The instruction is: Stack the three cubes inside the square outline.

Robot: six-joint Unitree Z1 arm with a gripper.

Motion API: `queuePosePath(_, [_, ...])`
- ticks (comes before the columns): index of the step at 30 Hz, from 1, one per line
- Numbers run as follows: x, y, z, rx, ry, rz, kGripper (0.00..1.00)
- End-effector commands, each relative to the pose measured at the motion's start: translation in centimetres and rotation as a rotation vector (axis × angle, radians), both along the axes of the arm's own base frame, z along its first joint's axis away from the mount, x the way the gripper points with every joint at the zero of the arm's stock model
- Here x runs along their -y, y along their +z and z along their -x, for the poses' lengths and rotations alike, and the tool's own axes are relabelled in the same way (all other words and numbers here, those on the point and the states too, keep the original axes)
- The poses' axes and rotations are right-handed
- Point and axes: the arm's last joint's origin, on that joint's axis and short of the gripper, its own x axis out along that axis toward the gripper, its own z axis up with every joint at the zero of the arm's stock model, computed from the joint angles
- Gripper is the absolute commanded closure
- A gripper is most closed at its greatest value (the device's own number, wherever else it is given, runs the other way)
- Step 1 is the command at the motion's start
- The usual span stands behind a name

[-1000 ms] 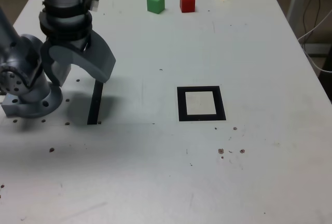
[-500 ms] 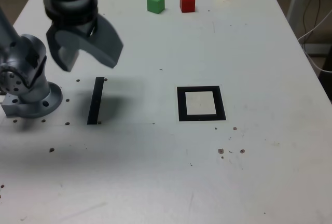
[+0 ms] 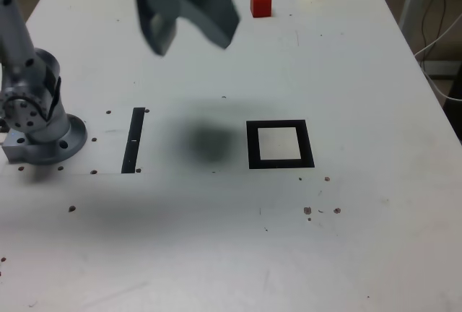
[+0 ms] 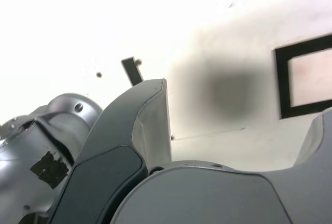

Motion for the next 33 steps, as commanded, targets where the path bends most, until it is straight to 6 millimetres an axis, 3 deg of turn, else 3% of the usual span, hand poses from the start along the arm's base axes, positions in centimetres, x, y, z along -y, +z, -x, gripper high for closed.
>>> queuePosePath(1, [-1.0,1.1,-1.5,0.024,0.01,-0.01,0.05])
queuePosePath(9, [-5.4,2.8,-5.7,0.031,0.038,-0.034,0.05])
queuePosePath(19, [-11.9,2.1,-10.5,0.031,0.038,-0.057,0.05])
queuePosePath(28, [-20.4,0.2,-11.6,0.027,0.119,-0.075,0.05])
queuePosePath(33, [-24.2,-1.9,-11.7,-0.007,0.161,-0.079,0.05])
